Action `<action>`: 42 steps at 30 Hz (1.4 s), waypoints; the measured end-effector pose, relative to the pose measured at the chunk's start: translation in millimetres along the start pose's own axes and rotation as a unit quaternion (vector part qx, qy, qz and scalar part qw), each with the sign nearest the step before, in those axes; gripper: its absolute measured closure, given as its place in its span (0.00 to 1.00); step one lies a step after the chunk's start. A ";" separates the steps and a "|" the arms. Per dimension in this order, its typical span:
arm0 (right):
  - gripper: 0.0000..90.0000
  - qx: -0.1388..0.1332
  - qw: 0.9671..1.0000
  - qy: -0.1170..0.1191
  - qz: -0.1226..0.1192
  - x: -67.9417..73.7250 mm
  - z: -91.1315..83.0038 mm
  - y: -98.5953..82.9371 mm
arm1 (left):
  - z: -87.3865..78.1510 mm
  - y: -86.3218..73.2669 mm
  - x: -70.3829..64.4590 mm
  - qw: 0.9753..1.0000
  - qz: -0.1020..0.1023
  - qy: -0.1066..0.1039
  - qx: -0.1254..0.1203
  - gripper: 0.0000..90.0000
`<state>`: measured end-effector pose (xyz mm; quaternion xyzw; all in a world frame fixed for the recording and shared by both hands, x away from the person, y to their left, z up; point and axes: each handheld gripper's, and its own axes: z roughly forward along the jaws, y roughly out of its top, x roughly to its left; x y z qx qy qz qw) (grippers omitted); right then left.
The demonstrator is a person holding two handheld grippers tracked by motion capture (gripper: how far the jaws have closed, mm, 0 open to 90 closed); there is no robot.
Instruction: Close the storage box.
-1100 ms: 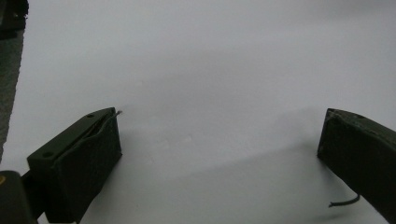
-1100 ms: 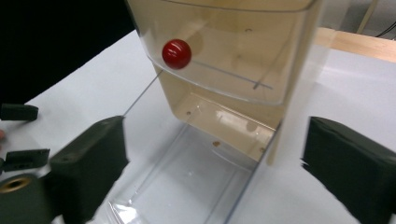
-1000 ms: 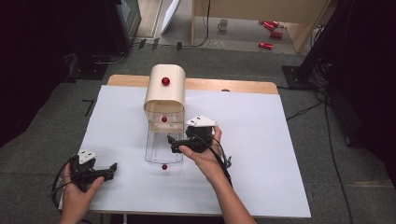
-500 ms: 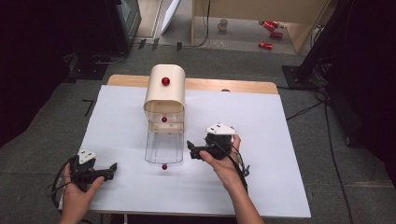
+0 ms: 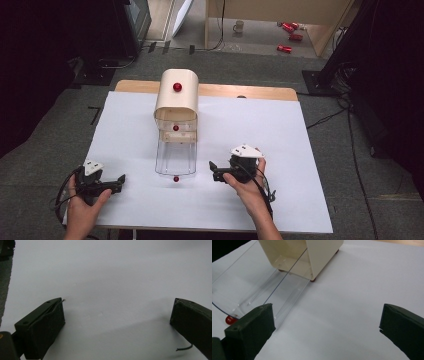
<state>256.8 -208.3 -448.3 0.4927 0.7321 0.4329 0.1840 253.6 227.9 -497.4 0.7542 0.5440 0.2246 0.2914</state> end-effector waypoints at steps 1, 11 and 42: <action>0.00 0.000 1.000 0.000 0.000 0.8 0.0 -2.9 | 0.0 0.0 0.0 1.000 0.000 0.000 0.000 0.00; 0.00 0.010 1.000 0.016 0.000 17.1 5.9 -22.7 | 0.0 0.0 0.0 1.000 0.000 0.000 0.000 0.00; 0.35 0.025 0.999 0.045 -0.013 84.8 37.8 -48.6 | -0.1 -0.1 0.0 1.000 0.000 0.000 0.000 0.00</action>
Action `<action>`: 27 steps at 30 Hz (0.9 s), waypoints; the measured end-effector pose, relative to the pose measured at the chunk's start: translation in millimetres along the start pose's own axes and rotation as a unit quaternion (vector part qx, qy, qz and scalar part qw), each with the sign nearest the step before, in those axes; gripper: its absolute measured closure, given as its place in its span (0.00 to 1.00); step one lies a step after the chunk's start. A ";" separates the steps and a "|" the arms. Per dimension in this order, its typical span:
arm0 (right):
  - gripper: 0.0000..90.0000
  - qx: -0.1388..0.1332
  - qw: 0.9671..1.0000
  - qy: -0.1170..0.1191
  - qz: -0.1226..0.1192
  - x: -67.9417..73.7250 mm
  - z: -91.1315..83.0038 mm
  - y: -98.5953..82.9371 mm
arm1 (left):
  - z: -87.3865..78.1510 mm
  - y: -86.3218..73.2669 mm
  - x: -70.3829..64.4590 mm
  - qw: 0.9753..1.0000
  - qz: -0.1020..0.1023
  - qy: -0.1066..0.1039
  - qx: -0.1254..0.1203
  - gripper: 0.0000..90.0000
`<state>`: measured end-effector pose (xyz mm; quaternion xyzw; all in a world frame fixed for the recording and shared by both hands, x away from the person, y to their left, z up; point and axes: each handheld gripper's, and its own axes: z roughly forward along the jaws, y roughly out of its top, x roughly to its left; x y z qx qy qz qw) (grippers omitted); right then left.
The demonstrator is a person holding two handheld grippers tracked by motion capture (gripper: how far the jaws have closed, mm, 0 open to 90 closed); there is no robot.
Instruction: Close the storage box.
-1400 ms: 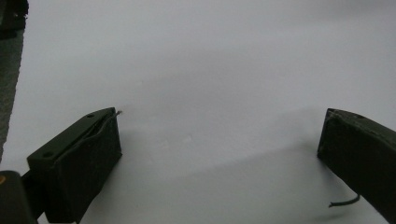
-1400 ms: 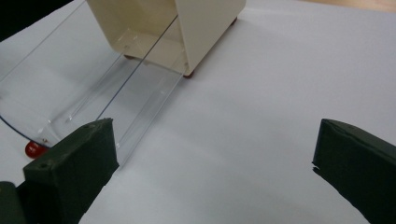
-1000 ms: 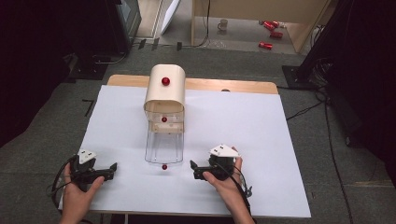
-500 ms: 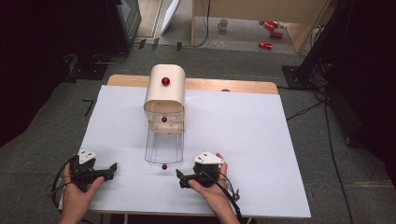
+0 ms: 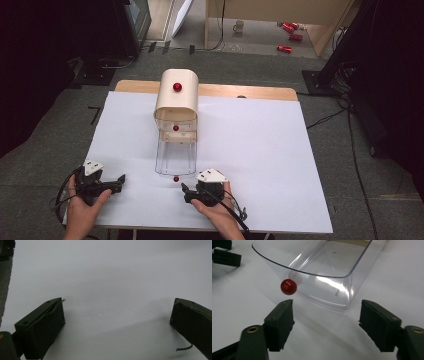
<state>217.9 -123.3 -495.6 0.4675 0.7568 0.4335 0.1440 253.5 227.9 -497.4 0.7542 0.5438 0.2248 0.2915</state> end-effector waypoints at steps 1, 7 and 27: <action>0.40 -0.003 1.000 0.002 0.002 0.5 0.5 0.4 | 0.0 0.0 0.0 1.000 0.000 0.000 0.000 0.00; 0.57 -0.004 1.000 0.003 0.010 3.9 4.7 1.6 | 0.0 0.0 0.0 1.000 0.000 0.000 0.000 0.00; 0.75 -0.003 0.999 0.032 0.008 18.1 6.4 -0.2 | 0.0 0.0 0.1 1.000 0.000 0.000 0.000 0.00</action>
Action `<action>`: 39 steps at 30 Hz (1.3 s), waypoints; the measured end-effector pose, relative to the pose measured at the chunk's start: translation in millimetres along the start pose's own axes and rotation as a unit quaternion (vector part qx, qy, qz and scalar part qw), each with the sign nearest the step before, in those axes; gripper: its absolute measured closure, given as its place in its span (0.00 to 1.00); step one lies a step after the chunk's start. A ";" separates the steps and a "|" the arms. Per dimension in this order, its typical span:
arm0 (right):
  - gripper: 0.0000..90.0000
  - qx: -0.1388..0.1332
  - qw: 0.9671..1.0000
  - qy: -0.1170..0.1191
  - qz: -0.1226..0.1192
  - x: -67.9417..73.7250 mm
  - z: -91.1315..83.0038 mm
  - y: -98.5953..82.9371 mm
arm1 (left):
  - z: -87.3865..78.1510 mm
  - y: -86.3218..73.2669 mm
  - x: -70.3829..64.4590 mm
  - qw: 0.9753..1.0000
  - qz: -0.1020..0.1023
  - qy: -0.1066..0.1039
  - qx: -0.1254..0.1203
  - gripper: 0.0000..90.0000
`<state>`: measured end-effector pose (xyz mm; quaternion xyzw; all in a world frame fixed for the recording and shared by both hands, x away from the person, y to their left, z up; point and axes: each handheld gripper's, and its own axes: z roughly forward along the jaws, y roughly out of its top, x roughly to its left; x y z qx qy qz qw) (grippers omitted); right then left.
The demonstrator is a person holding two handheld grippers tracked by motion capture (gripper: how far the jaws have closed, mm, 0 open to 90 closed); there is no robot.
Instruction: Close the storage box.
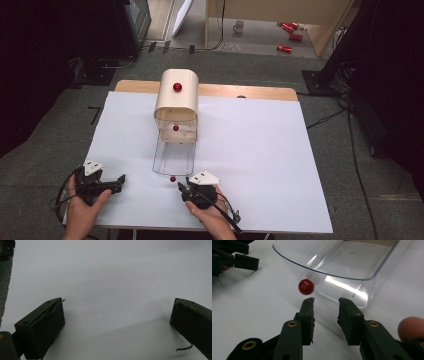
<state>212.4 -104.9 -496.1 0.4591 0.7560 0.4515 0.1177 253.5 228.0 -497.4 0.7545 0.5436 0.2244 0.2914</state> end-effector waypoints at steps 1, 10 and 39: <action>0.76 0.000 1.000 0.003 -0.002 1.7 1.5 0.4 | 0.0 0.0 0.0 1.000 0.000 0.000 0.000 0.00; 0.79 0.003 1.000 0.013 -0.011 15.2 14.1 5.0 | 0.0 -0.1 0.0 1.000 0.000 0.000 0.000 0.00; 0.84 -0.019 1.000 -0.018 0.002 3.8 13.0 37.9 | 0.0 0.0 -0.1 1.000 0.000 0.000 -0.001 0.00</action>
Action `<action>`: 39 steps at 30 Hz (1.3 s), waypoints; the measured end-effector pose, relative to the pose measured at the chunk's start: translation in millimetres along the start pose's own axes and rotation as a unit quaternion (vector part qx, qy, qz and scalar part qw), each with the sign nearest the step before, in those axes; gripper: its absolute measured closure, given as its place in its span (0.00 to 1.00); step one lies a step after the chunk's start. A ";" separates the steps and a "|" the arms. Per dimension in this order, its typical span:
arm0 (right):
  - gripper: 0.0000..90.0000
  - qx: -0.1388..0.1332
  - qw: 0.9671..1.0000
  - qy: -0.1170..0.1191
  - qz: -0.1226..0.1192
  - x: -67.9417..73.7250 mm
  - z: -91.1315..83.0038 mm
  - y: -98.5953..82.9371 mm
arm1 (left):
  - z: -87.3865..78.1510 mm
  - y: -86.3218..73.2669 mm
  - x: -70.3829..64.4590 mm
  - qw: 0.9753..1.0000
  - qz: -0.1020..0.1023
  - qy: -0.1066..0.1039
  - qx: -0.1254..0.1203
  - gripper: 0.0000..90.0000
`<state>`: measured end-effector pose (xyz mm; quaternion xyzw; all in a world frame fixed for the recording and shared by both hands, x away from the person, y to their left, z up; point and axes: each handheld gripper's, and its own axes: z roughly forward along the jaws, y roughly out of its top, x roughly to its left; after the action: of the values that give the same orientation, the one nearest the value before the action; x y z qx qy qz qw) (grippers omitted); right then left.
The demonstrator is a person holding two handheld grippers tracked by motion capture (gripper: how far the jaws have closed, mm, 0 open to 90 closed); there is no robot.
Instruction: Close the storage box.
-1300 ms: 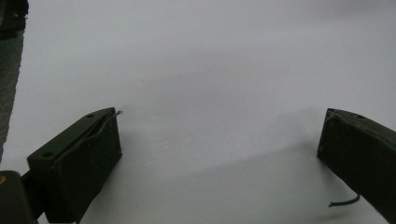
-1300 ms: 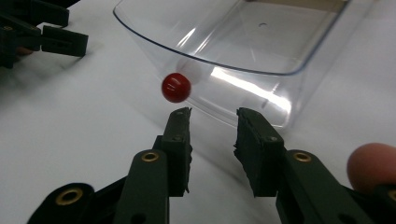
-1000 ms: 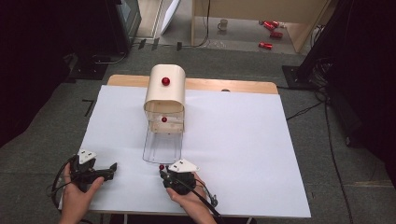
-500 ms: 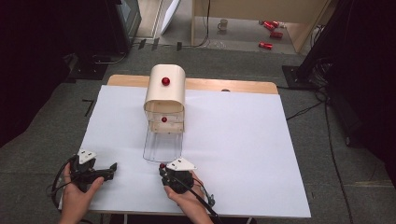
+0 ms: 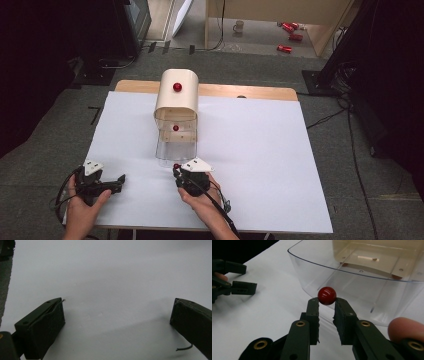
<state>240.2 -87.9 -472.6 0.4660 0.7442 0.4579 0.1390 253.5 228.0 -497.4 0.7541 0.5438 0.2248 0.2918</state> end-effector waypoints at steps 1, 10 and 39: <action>0.84 0.000 1.000 0.000 0.000 -1.6 1.4 1.0 | 0.0 0.0 0.0 1.000 0.000 0.000 0.000 0.00; 0.83 0.006 1.000 -0.005 0.007 -12.1 15.1 11.3 | 0.0 0.0 0.0 1.000 0.000 0.000 0.000 0.00; 0.84 -0.003 0.999 -0.036 0.019 -36.7 40.8 50.3 | -0.1 0.0 0.1 1.000 0.000 0.000 0.000 0.00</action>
<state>313.9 -88.2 -462.0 0.4955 0.7284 0.4459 0.1586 253.4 228.0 -497.4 0.7544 0.5435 0.2245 0.2915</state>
